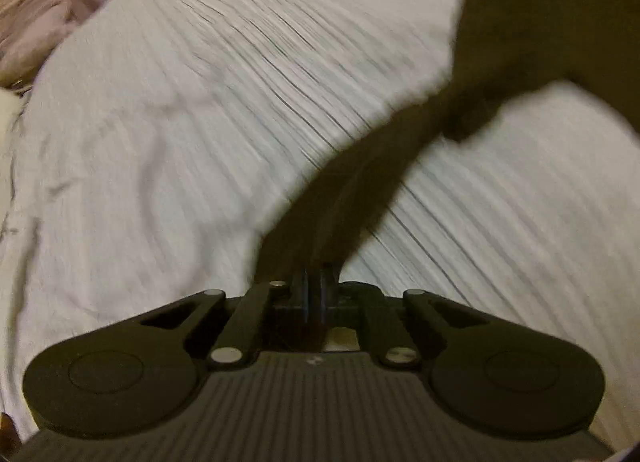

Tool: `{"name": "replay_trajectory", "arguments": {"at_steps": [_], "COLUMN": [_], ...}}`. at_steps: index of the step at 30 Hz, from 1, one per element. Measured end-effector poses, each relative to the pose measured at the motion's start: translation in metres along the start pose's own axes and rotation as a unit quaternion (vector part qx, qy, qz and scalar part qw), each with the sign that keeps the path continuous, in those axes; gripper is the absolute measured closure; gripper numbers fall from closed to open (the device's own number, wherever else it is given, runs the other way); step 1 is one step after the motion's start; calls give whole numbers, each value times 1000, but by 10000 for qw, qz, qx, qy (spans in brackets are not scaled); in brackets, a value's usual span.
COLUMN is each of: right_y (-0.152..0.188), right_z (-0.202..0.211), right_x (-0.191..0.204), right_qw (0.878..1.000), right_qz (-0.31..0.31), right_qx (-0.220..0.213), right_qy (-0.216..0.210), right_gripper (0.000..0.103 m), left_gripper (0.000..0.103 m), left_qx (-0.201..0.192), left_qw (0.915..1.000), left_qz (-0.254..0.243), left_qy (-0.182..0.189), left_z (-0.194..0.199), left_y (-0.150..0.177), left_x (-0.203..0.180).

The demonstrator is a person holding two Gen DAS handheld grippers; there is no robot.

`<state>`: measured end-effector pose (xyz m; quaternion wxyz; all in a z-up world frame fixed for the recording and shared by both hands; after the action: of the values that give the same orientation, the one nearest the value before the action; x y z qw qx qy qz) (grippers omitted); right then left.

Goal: Fold clothes

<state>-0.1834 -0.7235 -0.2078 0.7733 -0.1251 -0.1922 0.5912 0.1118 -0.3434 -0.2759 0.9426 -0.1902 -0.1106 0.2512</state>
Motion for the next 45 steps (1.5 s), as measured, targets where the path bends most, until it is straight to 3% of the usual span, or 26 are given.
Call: {"name": "replay_trajectory", "arguments": {"at_steps": [3, 5, 7, 10, 12, 14, 16, 18, 20, 22, 24, 27, 29, 30, 32, 34, 38, 39, 40, 41, 42, 43, 44, 45], "right_y": [-12, -22, -32, -47, -57, -65, -67, -65, -63, -61, -59, -56, -54, -53, -51, -48, -41, -39, -37, -34, -33, -31, -29, -28], "right_z": [-3, -10, -19, -29, -35, -38, -40, -41, -43, -44, -45, -47, -48, -49, -51, -51, -52, -52, -51, -51, -49, -47, -45, -44], "right_x": [37, 59, 79, 106, 113, 116, 119, 121, 122, 124, 126, 129, 131, 132, 134, 135, 129, 127, 123, 120, 117, 114, 111, 109], "right_qw": [9998, 9993, 9982, 9959, 9945, 9940, 9936, 9933, 9931, 9928, 9925, 9920, 9916, 9914, 9910, 9913, 9929, 9936, 9943, 9950, 9954, 9959, 9962, 9965], "right_qz": [143, 308, 485, 746, 877, 917, 947, 971, 995, 1019, 1043, 1079, 1103, 1115, 1144, 1129, 1021, 973, 912, 857, 819, 788, 756, 730], "right_qx": [-29, -46, -42, -81, -154, -183, -173, -141, -110, -78, -47, 0, 31, 47, 84, 94, 129, 142, 151, 157, 155, 142, 128, 116], "right_qy": [-116, -227, -354, -514, -554, -574, -589, -603, -616, -629, -643, -663, -676, -683, -685, -670, -588, -558, -522, -489, -462, -433, -404, -378], "right_gripper": [29, 29, 29, 29, 29, 29, 29, 29, 29, 29, 29, 29, 29, 29, 29, 29, 29, 29, 29, 29, 29, 29, 29, 29], "left_gripper": [100, 100, 101, 101, 101, 101, 101, 102, 102, 100, 95, 75, 72, 69, 67, 61, 58, 68, 77, 95, 99, 99, 99, 100], "left_qx": [-200, -182, -163, -127, -45, 84, 227, 468, 637, 732, 736, 556, 321, 317, 316, 314, 283, 322, 354, 361, 354, 281, 237, 188], "left_qw": [9937, 9838, 9691, 9396, 9321, 9217, 9168, 9186, 9185, 9246, 9372, 9717, 9956, 9995, 9909, 9676, 9189, 9104, 9120, 9244, 9372, 9556, 9747, 9883], "left_qz": [948, 1489, 2023, 2770, 2886, 3233, 3542, 3708, 3774, 3657, 3348, 2261, 864, 82, -1281, -2441, -3691, -3846, -3803, -3515, -3193, -2671, -1987, -1299], "left_qy": [557, 981, 1400, 2007, 2189, 2143, 1831, 1283, 993, 775, 651, 403, 194, 36, -266, -558, -1362, -1489, -1496, -1434, -1359, -1212, -998, -777], "left_z": [36, 57, 78, 110, 128, 133, 127, 114, 105, 101, 97, 90, 84, 78, 65, 54, 29, 23, 24, 31, 39, 51, 67, 83], "left_y": [-23, -30, -38, -50, -46, -37, -23, -5, 13, 30, 40, 49, 60, 68, 88, 109, 135, 138, 136, 130, 123, 110, 96, 83], "left_x": [34, 49, 65, 88, 93, 107, 123, 137, 142, 138, 125, 86, 46, 24, -11, -39, -45, -41, -37, -33, -28, -22, -13, -3]}}
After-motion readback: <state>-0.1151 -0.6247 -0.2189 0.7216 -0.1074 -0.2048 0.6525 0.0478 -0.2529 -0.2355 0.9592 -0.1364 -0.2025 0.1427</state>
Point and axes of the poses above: each gripper's, at about its wrist camera, not at the fingertips, and z roughly against the way its jaws point, x to its left, y to its underside, the point moved 7 cm from there along -z, roughly the way its jaws point, and after that the axes turned 11 degrees about z, right-handed, at the moved point
